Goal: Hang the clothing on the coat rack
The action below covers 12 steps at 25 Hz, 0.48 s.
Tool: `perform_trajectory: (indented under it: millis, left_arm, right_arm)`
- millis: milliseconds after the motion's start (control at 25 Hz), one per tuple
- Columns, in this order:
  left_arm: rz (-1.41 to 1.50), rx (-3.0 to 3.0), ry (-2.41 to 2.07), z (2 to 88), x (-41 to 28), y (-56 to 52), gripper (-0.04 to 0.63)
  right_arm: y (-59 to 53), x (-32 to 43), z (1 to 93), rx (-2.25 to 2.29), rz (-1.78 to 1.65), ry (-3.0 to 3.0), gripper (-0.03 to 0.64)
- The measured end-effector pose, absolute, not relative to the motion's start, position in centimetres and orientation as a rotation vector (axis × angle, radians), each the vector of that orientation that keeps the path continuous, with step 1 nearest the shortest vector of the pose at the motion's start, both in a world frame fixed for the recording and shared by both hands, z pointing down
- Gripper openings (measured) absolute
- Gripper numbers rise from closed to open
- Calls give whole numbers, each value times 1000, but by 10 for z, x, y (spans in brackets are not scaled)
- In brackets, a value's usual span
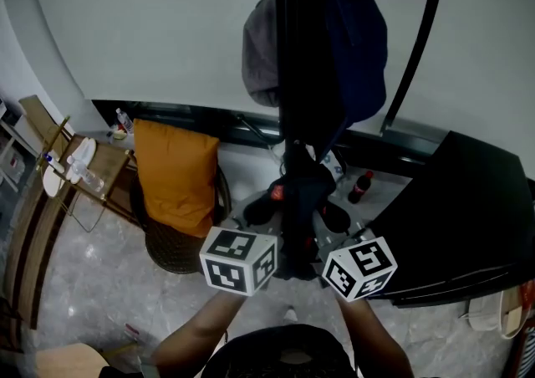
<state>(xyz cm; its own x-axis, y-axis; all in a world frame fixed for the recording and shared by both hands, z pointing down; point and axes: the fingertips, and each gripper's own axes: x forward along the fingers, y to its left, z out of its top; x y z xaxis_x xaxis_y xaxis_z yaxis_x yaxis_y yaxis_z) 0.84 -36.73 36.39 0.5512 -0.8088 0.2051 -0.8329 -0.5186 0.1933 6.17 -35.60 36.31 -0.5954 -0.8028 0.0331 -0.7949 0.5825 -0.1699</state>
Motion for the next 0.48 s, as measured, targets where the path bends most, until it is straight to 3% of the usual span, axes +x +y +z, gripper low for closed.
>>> perform_trajectory:
  millis: [480]
  left_arm:
    - [149, 2508, -1362, 372, 8, -370, 32]
  right_arm:
    - [-358, 60, 371, -1403, -281, 2761, 20]
